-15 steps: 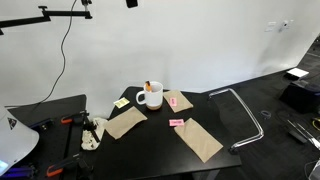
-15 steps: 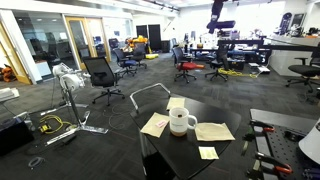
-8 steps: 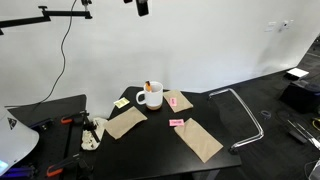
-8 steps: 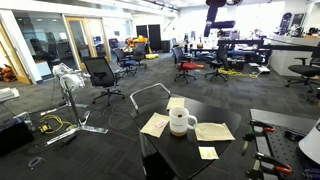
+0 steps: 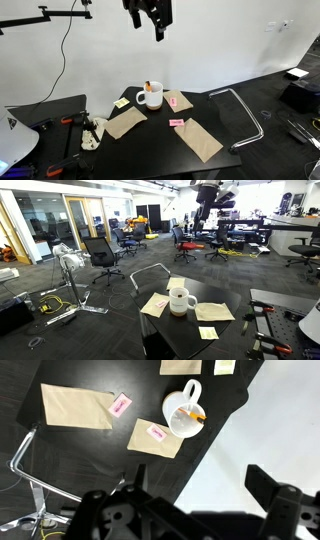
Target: Take the marker out of the white cup and place on the table
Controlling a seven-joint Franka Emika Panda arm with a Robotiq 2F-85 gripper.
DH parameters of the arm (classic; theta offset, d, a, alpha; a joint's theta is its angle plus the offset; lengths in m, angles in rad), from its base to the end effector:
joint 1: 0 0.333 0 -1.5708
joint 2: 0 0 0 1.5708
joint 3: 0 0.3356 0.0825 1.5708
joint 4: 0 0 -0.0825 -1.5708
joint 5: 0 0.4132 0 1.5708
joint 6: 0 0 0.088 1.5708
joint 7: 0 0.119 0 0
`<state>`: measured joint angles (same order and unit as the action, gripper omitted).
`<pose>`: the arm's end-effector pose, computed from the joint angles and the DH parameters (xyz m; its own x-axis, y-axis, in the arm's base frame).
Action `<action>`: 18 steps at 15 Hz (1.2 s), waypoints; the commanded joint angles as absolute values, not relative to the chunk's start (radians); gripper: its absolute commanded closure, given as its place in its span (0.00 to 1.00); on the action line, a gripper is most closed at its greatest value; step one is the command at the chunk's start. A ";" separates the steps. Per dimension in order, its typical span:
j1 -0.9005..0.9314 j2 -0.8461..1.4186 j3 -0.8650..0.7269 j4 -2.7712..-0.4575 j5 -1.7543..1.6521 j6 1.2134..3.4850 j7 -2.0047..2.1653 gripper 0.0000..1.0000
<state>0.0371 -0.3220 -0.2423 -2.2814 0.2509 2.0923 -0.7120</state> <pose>0.4822 -0.0914 0.4890 0.8942 0.3550 0.2727 0.4066 -0.8989 -0.1634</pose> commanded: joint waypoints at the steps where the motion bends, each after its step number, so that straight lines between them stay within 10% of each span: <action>1: 0.052 -0.256 -0.258 -2.283 0.353 2.143 -0.924 0.00; 18: -0.030 -0.055 -0.181 -2.255 0.652 1.969 -1.854 0.00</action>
